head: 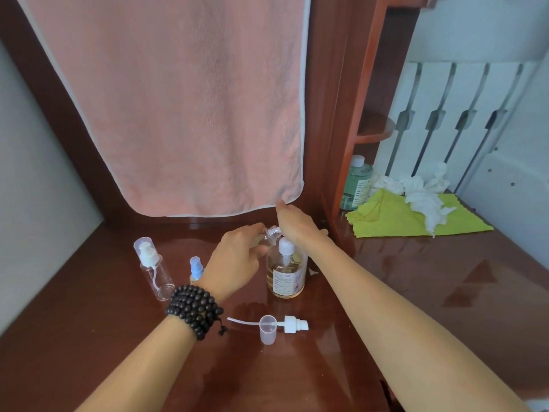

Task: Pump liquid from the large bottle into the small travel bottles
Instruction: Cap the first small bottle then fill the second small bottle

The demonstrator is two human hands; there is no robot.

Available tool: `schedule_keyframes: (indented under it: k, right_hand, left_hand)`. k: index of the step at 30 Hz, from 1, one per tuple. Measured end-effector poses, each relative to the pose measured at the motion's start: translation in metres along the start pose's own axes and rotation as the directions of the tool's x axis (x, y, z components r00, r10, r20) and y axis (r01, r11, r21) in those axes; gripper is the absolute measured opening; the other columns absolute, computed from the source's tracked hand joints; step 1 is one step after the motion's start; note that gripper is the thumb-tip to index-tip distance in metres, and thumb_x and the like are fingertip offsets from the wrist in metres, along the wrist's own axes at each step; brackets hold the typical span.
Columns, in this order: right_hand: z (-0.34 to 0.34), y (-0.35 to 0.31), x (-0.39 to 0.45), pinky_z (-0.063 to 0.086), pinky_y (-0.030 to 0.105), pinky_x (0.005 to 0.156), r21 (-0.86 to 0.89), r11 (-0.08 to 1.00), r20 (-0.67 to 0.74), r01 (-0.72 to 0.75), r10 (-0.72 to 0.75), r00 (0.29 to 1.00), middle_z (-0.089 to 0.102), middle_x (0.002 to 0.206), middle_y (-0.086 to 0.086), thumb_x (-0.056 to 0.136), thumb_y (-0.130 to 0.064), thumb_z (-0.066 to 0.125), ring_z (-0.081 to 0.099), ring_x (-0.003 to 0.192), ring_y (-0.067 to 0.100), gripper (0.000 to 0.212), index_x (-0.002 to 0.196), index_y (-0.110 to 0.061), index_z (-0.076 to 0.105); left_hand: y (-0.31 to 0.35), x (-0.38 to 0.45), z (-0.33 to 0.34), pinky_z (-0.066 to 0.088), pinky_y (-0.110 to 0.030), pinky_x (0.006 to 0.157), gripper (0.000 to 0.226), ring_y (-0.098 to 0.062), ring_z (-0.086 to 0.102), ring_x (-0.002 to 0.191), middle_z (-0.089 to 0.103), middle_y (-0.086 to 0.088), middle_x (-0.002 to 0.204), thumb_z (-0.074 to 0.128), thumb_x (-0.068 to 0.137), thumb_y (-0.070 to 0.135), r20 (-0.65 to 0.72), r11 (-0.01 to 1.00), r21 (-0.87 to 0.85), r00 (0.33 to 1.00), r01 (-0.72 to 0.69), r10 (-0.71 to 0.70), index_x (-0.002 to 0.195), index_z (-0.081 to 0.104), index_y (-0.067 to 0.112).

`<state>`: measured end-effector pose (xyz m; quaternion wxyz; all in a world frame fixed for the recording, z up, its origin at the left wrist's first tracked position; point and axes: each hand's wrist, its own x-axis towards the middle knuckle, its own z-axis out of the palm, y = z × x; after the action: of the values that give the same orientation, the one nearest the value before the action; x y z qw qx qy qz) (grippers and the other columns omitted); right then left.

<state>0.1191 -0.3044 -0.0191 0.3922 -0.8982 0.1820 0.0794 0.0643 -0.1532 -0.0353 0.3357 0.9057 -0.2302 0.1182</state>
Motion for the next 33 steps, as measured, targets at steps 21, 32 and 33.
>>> schedule_keyframes:
  k: [21, 32, 33]
  right_hand:
    - [-0.002, -0.003, -0.007, 0.010, 0.063, 0.117, -0.130, 0.991, -0.052, -0.014, 0.007, 0.999, 0.045, 0.157, 0.013, 0.107, -0.041, 0.009, 0.030, 0.148, 0.041, 0.061, 0.157, -0.021, 0.038]
    - [-0.004, -0.004, -0.013, 0.010, 0.060, 0.119, -0.121, 0.992, -0.047, -0.031, 0.025, 0.999, 0.045, 0.157, 0.014, 0.107, -0.050, 0.009, 0.026, 0.150, 0.038, 0.070, 0.152, -0.013, 0.047]
    - [-0.007, -0.006, -0.013, 0.009, 0.060, 0.119, -0.124, 0.992, -0.048, -0.017, 0.011, 0.999, 0.045, 0.157, 0.015, 0.107, -0.051, 0.009, 0.027, 0.150, 0.038, 0.070, 0.151, -0.012, 0.047]
  left_hand:
    - [-0.003, 0.000, 0.004, 0.052, -0.045, 0.074, 0.018, -0.020, 0.059, 0.086, 0.064, 0.004, 0.094, 0.061, 0.088, 0.007, -0.008, 1.000, 0.025, 1.000, -0.018, 0.019, 0.100, 0.057, 0.019]
    - [-0.004, -0.001, 0.006, 0.051, -0.042, 0.076, 0.017, -0.018, 0.058, 0.085, 0.064, 0.003, 0.092, 0.061, 0.089, 0.009, -0.005, 1.000, 0.002, 1.000, -0.018, 0.018, 0.102, 0.058, 0.019]
    - [-0.004, 0.000, 0.004, 0.050, -0.041, 0.077, 0.016, -0.017, 0.058, 0.086, 0.065, 0.003, 0.093, 0.062, 0.089, 0.010, -0.009, 1.000, -0.007, 1.000, -0.018, 0.018, 0.102, 0.059, 0.019]
